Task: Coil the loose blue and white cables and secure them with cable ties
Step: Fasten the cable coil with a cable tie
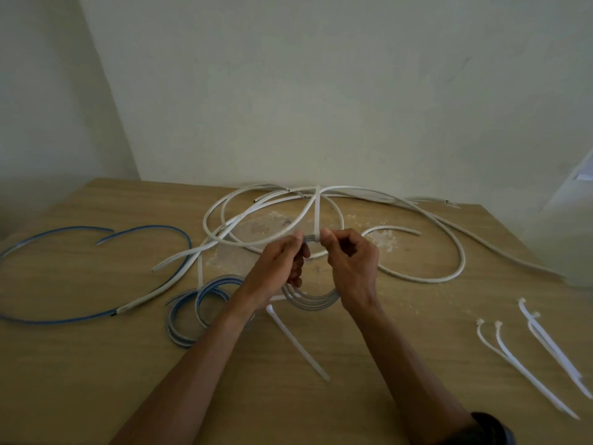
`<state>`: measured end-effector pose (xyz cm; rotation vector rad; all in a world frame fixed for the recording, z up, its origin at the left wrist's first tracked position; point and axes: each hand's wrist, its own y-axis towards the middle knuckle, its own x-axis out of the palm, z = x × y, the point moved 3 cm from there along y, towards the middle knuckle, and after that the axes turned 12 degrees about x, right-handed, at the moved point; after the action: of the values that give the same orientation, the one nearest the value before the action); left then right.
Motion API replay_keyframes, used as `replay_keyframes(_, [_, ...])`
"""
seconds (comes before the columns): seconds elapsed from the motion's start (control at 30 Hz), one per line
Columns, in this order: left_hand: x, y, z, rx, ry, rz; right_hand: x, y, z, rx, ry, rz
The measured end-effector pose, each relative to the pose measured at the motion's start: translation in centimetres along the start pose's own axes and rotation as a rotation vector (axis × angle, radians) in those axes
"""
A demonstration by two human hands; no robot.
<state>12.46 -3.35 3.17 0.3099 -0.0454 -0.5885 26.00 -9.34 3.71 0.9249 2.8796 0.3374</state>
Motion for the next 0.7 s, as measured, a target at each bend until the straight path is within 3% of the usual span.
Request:
replay_keyframes(0.1, [-1.0,-0.1,0.5,0.002,0.091,0.080,0.8,-0.2,0.1,0.056,0.017,-0.081])
replay_keyframes(0.27, [-5.5,-1.4,0.5,-0.105,0.173,0.143,3.5,-0.4,-0.2,0.022,-0.232,-0.343])
replay_keyframes(0.33, [-7.9,-2.6,0.5,-0.065,0.419,0.170,5.6,-1.0,0.0,-0.005,-0.313,-0.406])
replay_keyframes(0.47, [-11.2,-4.9,0.5,0.182,1.052,0.269,9.2,-2.0,0.8,-0.061,-0.408,-0.429])
replay_keyframes(0.53, [-12.3,-5.6,-0.7,0.181,1.270,0.292,10.1,-2.1,1.5,-0.111,-0.465,-0.427])
replay_keyframes(0.6, [-12.7,-5.9,-1.8,0.158,1.260,0.294,10.8,-2.3,2.2,-0.130,-0.551,-0.413])
replay_keyframes(0.7, [-13.0,-5.9,-2.2,0.128,1.060,0.315,11.8,-2.4,3.2,-0.089,-0.586,-0.371])
